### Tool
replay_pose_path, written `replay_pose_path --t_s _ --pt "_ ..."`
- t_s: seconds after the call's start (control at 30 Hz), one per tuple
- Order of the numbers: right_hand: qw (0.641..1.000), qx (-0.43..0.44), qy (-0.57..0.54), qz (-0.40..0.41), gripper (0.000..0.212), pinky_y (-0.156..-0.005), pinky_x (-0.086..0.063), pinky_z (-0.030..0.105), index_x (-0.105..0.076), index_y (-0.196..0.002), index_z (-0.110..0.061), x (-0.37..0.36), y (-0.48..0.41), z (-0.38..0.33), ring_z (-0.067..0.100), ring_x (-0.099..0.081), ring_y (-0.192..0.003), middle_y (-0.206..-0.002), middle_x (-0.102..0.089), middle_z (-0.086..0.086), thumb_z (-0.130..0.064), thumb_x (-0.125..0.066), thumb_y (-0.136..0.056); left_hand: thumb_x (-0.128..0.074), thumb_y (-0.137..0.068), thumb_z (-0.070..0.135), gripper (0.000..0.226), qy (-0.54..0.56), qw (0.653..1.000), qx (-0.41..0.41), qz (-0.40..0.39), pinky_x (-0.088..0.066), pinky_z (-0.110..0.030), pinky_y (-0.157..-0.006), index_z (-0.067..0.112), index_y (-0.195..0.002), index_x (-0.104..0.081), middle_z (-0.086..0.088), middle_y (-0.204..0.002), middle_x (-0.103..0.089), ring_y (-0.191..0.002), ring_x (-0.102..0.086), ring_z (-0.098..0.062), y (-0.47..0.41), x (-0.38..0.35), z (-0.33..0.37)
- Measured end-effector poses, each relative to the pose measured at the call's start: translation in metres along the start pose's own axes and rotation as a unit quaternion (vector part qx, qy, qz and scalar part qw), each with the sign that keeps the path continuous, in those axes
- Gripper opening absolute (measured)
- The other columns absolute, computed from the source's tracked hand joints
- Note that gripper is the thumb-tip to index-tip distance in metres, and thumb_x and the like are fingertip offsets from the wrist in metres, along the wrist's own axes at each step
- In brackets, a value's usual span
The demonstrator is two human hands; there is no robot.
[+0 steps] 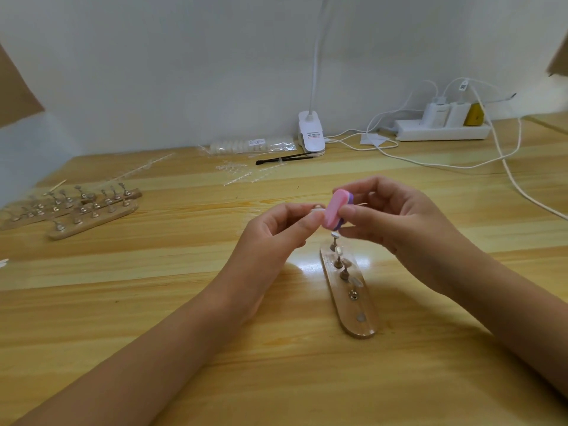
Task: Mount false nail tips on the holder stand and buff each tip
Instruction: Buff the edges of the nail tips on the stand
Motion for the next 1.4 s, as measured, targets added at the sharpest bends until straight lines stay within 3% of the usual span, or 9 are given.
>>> replay_pose_path --t_s 0.13,0.23,0.5,0.63,0.73,0.83,1.0,1.13,1.4 --pt "0.999 -0.015 0.024 -0.033 0.03 -0.076 -0.057 0.024 -0.066 -0.104 -0.01 -0.009 0.001 0.004 0.021 -0.073 -0.091 -0.097 -0.074 0.006 -0.019 -0.073 -0.076 -0.07 -0.084 0.044 0.033 -0.003 1.0 -0.005 0.002 -0.045 -0.021 -0.085 0.023 -0.11 -0.073 0.01 -0.106 -0.074 -0.1 -0.066 0.0 -0.001 0.0 -0.002" --pt "1.0 0.018 -0.002 0.022 0.035 -0.077 -0.057 0.023 -0.065 -0.106 -0.011 0.002 0.001 -0.004 0.019 -0.072 -0.091 -0.094 -0.074 0.004 -0.022 -0.073 -0.074 -0.069 -0.085 0.045 0.033 -0.003 1.0 -0.007 0.003 -0.044 -0.022 -0.087 0.024 -0.109 -0.073 0.013 -0.102 -0.073 -0.096 -0.064 0.003 -0.001 0.0 -0.002" --pt "0.999 0.028 -0.001 0.022 0.037 -0.076 -0.057 0.023 -0.064 -0.106 -0.01 0.001 0.001 -0.006 0.02 -0.072 -0.091 -0.096 -0.074 0.007 -0.024 -0.073 -0.073 -0.065 -0.084 0.047 0.036 -0.012 1.0 -0.015 0.002 -0.048 -0.015 -0.084 0.022 -0.11 -0.071 0.014 -0.101 -0.073 -0.093 -0.064 0.005 0.0 -0.002 0.001" --pt "1.0 0.018 0.02 -0.01 0.033 -0.076 -0.058 0.025 -0.063 -0.104 -0.007 -0.01 0.003 -0.002 0.022 -0.073 -0.091 -0.097 -0.075 0.008 -0.021 -0.072 -0.076 -0.066 -0.086 0.046 0.038 -0.016 1.0 -0.013 0.002 -0.048 -0.027 -0.095 0.019 -0.112 -0.071 0.008 -0.105 -0.074 -0.102 -0.066 -0.003 0.0 -0.002 0.0" --pt "0.999 0.04 0.013 0.021 0.035 -0.075 -0.057 0.023 -0.062 -0.105 -0.008 -0.005 0.004 -0.006 0.02 -0.073 -0.09 -0.096 -0.075 0.006 -0.023 -0.072 -0.075 -0.064 -0.084 0.048 0.041 -0.018 1.0 -0.02 0.004 -0.047 -0.024 -0.091 0.02 -0.113 -0.071 0.015 -0.096 -0.073 -0.092 -0.064 0.004 0.001 -0.001 0.002" --pt "0.999 0.031 0.018 -0.006 0.032 -0.075 -0.057 0.023 -0.062 -0.103 -0.006 -0.013 0.004 -0.004 0.021 -0.073 -0.09 -0.096 -0.075 0.007 -0.02 -0.072 -0.075 -0.064 -0.083 0.045 0.04 -0.018 1.0 -0.019 0.003 -0.048 -0.026 -0.096 0.018 -0.112 -0.07 0.008 -0.105 -0.074 -0.102 -0.066 -0.004 0.0 -0.001 0.001" --pt "0.998 0.057 0.012 0.03 0.035 -0.077 -0.057 0.024 -0.063 -0.103 -0.01 -0.004 0.004 -0.013 0.019 -0.073 -0.089 -0.094 -0.075 0.003 -0.025 -0.072 -0.073 -0.064 -0.082 0.044 0.038 -0.014 1.0 -0.024 0.0 -0.047 -0.011 -0.084 0.02 -0.11 -0.071 0.016 -0.096 -0.073 -0.088 -0.063 0.007 -0.001 -0.002 0.002" --pt "0.996 0.071 -0.009 0.057 0.037 -0.078 -0.057 0.023 -0.062 -0.102 -0.011 0.004 0.005 -0.016 0.017 -0.073 -0.088 -0.091 -0.075 0.001 -0.028 -0.073 -0.07 -0.064 -0.082 0.045 0.039 -0.012 1.0 -0.02 -0.002 -0.048 -0.016 -0.087 0.021 -0.112 -0.071 0.017 -0.095 -0.072 -0.088 -0.063 0.007 0.0 -0.003 0.001" --pt "1.0 0.025 0.01 -0.008 0.033 -0.08 -0.056 0.022 -0.061 -0.104 -0.007 -0.009 0.004 -0.008 0.02 -0.073 -0.093 -0.097 -0.075 0.005 -0.02 -0.073 -0.076 -0.065 -0.087 0.041 0.033 -0.011 1.0 -0.007 0.004 -0.046 -0.029 -0.096 0.02 -0.111 -0.071 0.009 -0.103 -0.074 -0.097 -0.066 -0.002 0.0 -0.002 0.0"
Point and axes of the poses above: each hand's wrist, its own y-axis away from the middle knuckle, its own x-axis out of the back of the hand, z = x × y, the point moved 10 cm from there along -y, towards the middle knuckle
